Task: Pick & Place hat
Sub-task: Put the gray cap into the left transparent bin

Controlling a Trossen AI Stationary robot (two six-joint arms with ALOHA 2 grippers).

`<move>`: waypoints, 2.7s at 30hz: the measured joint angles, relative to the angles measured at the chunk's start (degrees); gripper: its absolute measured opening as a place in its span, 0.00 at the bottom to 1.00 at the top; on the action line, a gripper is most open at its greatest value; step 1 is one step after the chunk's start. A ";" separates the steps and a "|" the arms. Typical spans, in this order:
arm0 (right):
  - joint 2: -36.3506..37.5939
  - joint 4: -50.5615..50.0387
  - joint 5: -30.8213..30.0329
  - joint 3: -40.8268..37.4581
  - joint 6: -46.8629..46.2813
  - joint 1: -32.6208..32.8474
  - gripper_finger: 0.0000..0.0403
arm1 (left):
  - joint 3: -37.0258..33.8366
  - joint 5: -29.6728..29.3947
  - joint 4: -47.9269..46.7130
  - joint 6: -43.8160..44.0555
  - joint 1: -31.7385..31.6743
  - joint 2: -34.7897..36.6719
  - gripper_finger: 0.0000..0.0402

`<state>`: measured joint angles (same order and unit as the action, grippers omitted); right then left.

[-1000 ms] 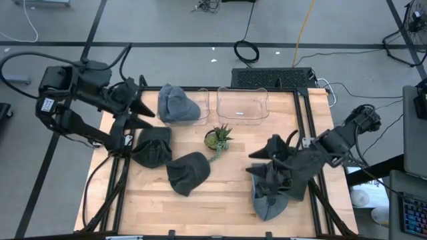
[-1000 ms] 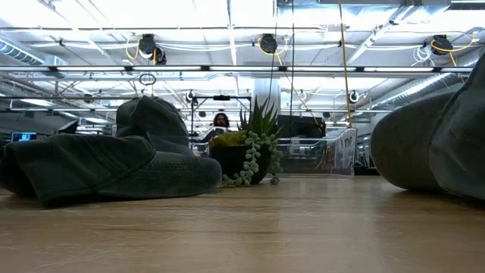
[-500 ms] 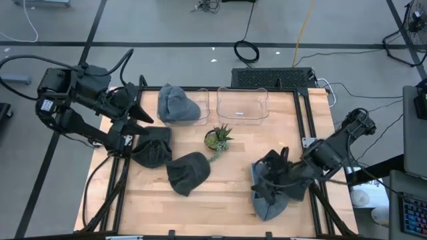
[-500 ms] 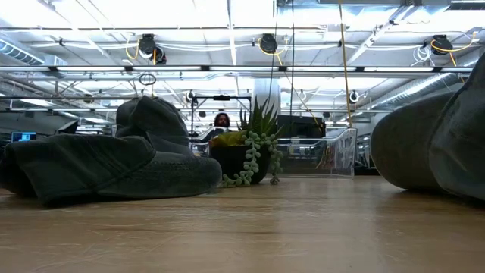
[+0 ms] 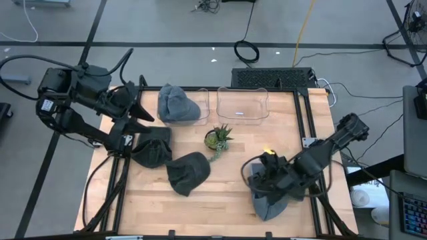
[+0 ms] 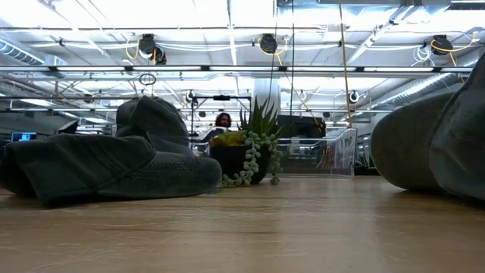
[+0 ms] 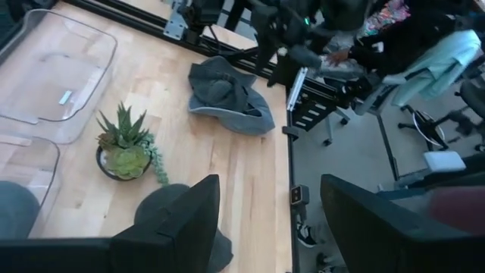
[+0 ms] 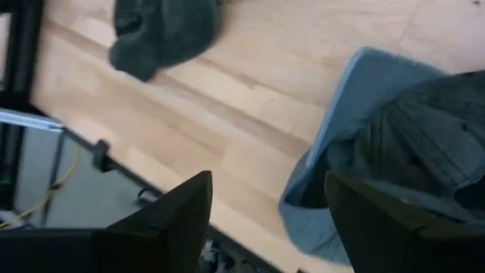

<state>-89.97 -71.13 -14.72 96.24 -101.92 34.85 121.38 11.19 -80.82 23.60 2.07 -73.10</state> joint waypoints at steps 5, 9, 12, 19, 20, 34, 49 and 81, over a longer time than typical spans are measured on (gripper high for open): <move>-2.77 -0.31 0.00 -1.07 0.85 -1.43 0.61 | 0.00 -0.95 -0.02 1.36 0.00 0.00 0.60; -4.74 0.36 0.71 -2.63 0.65 -1.91 0.61 | 0.00 -0.93 -0.04 2.06 0.00 0.00 0.60; -6.20 0.81 2.04 -3.91 0.61 -2.19 0.61 | 0.00 -0.80 -0.11 2.12 0.00 0.00 0.60; -7.72 3.52 2.93 -8.40 0.34 -2.63 0.61 | 0.00 -0.62 -0.48 2.22 0.00 0.00 0.60; -7.74 3.43 2.93 -9.19 -0.07 -2.74 0.61 | 0.00 -0.41 -0.49 2.22 0.00 0.00 0.60; -7.67 18.82 4.44 -23.00 -0.90 -5.43 0.61 | 0.00 0.36 -0.92 1.77 0.00 0.00 0.60; -6.98 27.61 10.44 -29.43 -0.04 -6.75 0.13 | -0.02 0.60 -0.90 0.63 0.00 -0.02 0.60; 27.61 40.53 -3.45 -29.43 32.22 -4.00 0.00 | -0.04 -4.24 -0.38 -5.28 -0.22 -0.02 0.60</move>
<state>-62.36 -30.61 -18.17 66.81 -69.70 30.85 121.34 6.95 -81.20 18.33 1.85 -73.12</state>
